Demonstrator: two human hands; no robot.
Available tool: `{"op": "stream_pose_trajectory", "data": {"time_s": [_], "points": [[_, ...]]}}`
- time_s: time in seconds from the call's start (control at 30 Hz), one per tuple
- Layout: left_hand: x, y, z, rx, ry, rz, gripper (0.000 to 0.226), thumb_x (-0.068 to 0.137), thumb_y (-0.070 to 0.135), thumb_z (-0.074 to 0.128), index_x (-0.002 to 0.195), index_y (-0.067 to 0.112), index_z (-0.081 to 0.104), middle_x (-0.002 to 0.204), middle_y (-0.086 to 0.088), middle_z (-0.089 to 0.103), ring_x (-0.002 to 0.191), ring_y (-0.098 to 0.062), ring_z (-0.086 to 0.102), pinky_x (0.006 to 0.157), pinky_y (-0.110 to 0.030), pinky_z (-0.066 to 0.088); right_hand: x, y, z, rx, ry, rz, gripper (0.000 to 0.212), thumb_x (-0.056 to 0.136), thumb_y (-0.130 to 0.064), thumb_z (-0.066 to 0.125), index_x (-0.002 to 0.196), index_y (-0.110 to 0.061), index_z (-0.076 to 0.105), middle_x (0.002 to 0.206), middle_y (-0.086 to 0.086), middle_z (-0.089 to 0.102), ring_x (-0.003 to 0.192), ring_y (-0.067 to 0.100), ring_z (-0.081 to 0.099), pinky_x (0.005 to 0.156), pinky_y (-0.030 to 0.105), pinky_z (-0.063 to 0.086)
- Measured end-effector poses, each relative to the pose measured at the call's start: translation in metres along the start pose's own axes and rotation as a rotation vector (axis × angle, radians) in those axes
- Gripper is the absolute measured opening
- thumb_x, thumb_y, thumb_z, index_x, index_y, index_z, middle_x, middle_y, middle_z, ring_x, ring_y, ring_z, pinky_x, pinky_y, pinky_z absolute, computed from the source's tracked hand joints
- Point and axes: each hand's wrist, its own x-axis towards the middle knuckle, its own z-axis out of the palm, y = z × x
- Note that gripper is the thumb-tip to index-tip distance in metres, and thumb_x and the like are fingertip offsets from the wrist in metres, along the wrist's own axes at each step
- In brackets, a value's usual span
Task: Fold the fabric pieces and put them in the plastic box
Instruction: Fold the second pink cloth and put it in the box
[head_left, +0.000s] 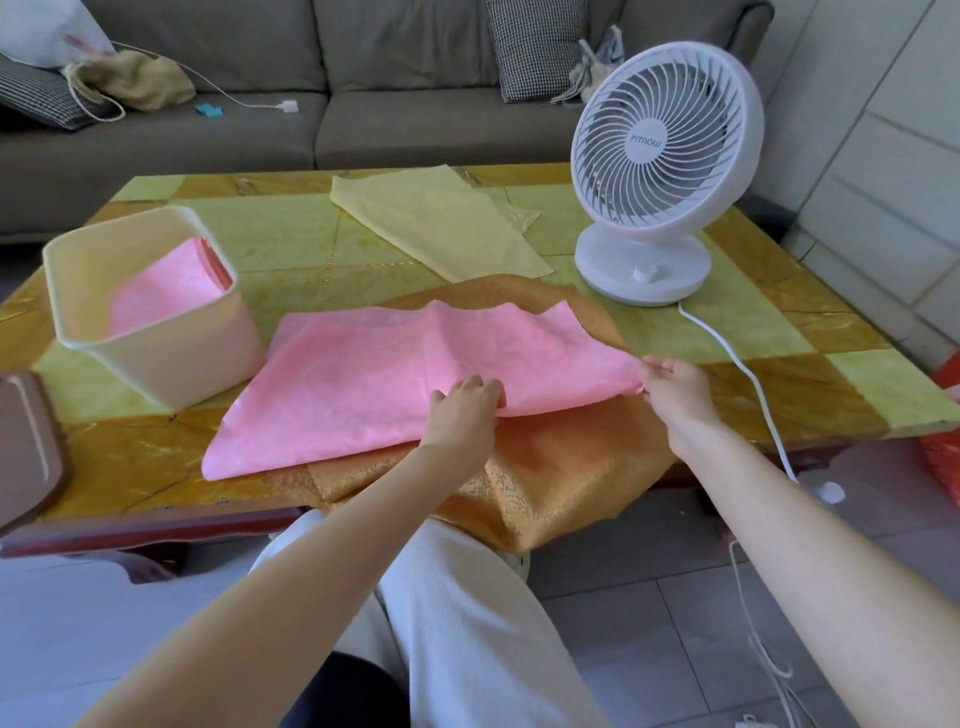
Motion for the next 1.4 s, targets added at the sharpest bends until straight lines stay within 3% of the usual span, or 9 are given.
{"op": "stream_pose_trajectory", "data": {"time_s": [0.13, 0.27, 0.53, 0.73, 0.87, 0.93, 1.0, 1.13, 1.4], "points": [[-0.004, 0.003, -0.001, -0.049, -0.009, 0.028, 0.027, 0.09, -0.001, 0.047, 0.112, 0.012, 0.055, 0.109, -0.009, 0.052, 0.101, -0.027, 0.051, 0.079, -0.033, 0.038, 0.004, -0.015, -0.007, -0.029, -0.073, -0.224, 0.026, 0.098, -0.014, 0.044, 0.123, -0.011, 0.048, 0.109, 0.007, 0.058, 0.077, 0.01, 0.056, 0.067, 0.02, 0.044], [-0.013, 0.014, 0.003, -0.088, -0.115, 0.057, 0.032, 0.088, -0.006, 0.042, 0.112, 0.012, 0.053, 0.11, -0.009, 0.048, 0.097, -0.028, 0.052, 0.073, -0.034, 0.042, 0.005, 0.0, -0.018, -0.314, -0.074, -0.268, 0.028, 0.099, -0.012, 0.04, 0.124, -0.008, 0.05, 0.122, 0.011, 0.056, 0.112, 0.025, 0.054, 0.085, 0.026, 0.04], [-0.024, 0.026, 0.02, -0.188, -0.458, 0.149, 0.035, 0.092, 0.036, 0.054, 0.12, 0.016, 0.052, 0.113, -0.005, 0.047, 0.099, -0.024, 0.052, 0.09, -0.035, 0.045, 0.0, 0.043, -0.038, -0.856, -0.178, -0.025, 0.035, 0.098, -0.014, 0.033, 0.123, 0.005, 0.048, 0.127, 0.026, 0.052, 0.117, 0.039, 0.049, 0.091, 0.037, 0.039], [0.012, 0.008, -0.001, -0.175, -0.288, 0.075, 0.03, 0.096, 0.026, 0.047, 0.124, 0.014, 0.049, 0.122, -0.008, 0.046, 0.109, -0.026, 0.052, 0.097, -0.037, 0.043, 0.02, 0.017, -0.021, -0.766, -0.127, -0.146, 0.04, 0.102, -0.017, 0.024, 0.107, 0.009, 0.054, 0.118, 0.028, 0.054, 0.111, 0.039, 0.05, 0.088, 0.037, 0.037], [0.043, -0.008, -0.008, -0.029, -0.158, 0.039, 0.038, 0.095, 0.024, 0.048, 0.132, 0.016, 0.043, 0.134, -0.009, 0.04, 0.124, -0.027, 0.039, 0.104, -0.043, 0.033, 0.041, 0.009, -0.009, -0.718, -0.14, -0.09, 0.035, 0.1, -0.025, 0.033, 0.072, -0.008, 0.045, 0.079, 0.014, 0.049, 0.087, 0.029, 0.048, 0.069, 0.03, 0.036], [0.059, -0.016, -0.009, 0.023, -0.137, 0.007, 0.042, 0.095, 0.023, 0.048, 0.136, 0.016, 0.04, 0.14, -0.01, 0.036, 0.13, -0.028, 0.033, 0.106, -0.044, 0.029, 0.045, 0.005, -0.003, -0.797, -0.16, -0.118, 0.019, 0.095, -0.017, 0.045, 0.1, -0.001, 0.054, 0.099, 0.017, 0.057, 0.099, 0.034, 0.054, 0.076, 0.033, 0.043], [0.074, -0.024, -0.009, 0.028, -0.137, -0.023, 0.044, 0.095, 0.022, 0.048, 0.137, 0.015, 0.037, 0.142, -0.01, 0.034, 0.131, -0.028, 0.032, 0.107, -0.044, 0.027, 0.049, -0.001, 0.006, -0.844, -0.175, -0.232, 0.038, 0.09, -0.007, 0.048, 0.127, 0.0, 0.046, 0.128, 0.017, 0.051, 0.118, 0.033, 0.051, 0.094, 0.036, 0.042], [0.092, -0.037, -0.008, 0.034, -0.183, -0.061, 0.051, 0.092, 0.022, 0.051, 0.14, 0.014, 0.033, 0.144, -0.01, 0.035, 0.132, -0.028, 0.033, 0.108, -0.044, 0.027, 0.06, -0.012, 0.032, -0.787, -0.258, -0.432, 0.038, 0.092, -0.003, 0.043, 0.128, -0.009, 0.049, 0.135, 0.01, 0.049, 0.123, 0.026, 0.049, 0.101, 0.033, 0.038], [0.098, -0.049, 0.008, 0.067, -0.221, -0.075, 0.054, 0.091, 0.027, 0.055, 0.139, 0.017, 0.031, 0.141, -0.009, 0.035, 0.129, -0.027, 0.034, 0.101, -0.042, 0.03, 0.097, -0.024, 0.078, -0.891, -0.425, -0.372, 0.038, 0.094, -0.01, 0.039, 0.132, -0.011, 0.045, 0.136, 0.011, 0.05, 0.121, 0.027, 0.05, 0.103, 0.037, 0.04]]}}
